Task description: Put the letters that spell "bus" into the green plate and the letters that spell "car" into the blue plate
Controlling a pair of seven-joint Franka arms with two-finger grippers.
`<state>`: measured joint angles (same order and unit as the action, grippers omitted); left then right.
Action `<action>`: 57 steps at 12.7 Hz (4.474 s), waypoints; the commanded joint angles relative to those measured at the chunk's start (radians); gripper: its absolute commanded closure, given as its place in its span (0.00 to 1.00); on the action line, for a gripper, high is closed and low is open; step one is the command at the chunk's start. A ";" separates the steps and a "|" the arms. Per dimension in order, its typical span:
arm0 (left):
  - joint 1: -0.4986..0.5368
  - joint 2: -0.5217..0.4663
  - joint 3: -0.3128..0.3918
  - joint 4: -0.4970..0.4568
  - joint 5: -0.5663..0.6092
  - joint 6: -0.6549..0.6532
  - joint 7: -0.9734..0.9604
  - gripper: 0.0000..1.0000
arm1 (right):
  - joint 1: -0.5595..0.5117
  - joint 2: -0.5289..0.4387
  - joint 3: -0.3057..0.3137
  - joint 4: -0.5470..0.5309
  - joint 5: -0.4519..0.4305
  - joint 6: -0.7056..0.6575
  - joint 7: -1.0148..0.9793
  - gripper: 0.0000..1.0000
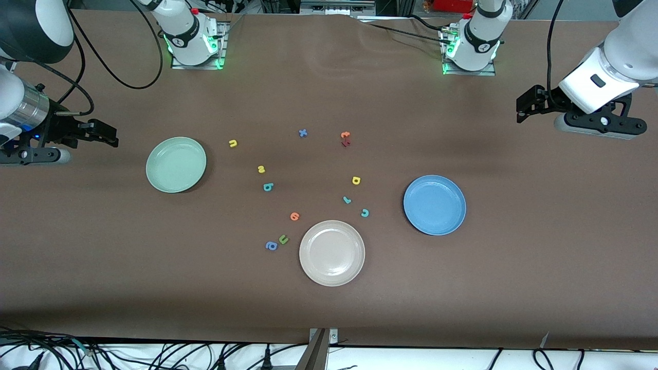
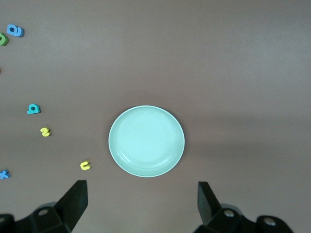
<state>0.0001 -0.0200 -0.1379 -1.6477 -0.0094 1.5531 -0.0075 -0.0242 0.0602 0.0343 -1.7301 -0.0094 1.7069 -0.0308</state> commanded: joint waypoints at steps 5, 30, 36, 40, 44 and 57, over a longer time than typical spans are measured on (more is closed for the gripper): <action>0.003 0.034 -0.005 0.008 -0.004 -0.007 0.030 0.00 | 0.003 -0.013 0.007 -0.020 -0.009 -0.007 0.040 0.00; -0.437 0.782 -0.103 0.026 0.092 0.746 -0.491 0.00 | 0.007 0.185 0.397 -0.718 -0.011 0.869 0.405 0.28; -0.463 0.815 -0.103 0.029 0.187 0.748 -0.529 0.19 | 0.007 0.193 0.397 -0.761 -0.040 0.869 0.381 0.28; -0.479 0.822 -0.103 0.029 0.187 0.756 -0.529 0.54 | 0.007 0.216 0.395 -0.764 -0.058 0.885 0.382 0.28; -0.474 0.818 -0.103 0.029 0.189 0.756 -0.528 0.81 | 0.007 0.251 0.389 -0.764 -0.060 0.950 0.381 0.28; -0.207 0.687 -0.094 0.016 0.284 0.611 -0.382 0.82 | 0.007 0.251 0.368 -0.775 -0.089 0.948 0.377 0.76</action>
<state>-0.2563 0.6800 -0.2229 -1.6079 0.2416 2.1695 -0.4350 -0.0106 0.2985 0.4070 -2.4870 -0.0838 2.6353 0.3552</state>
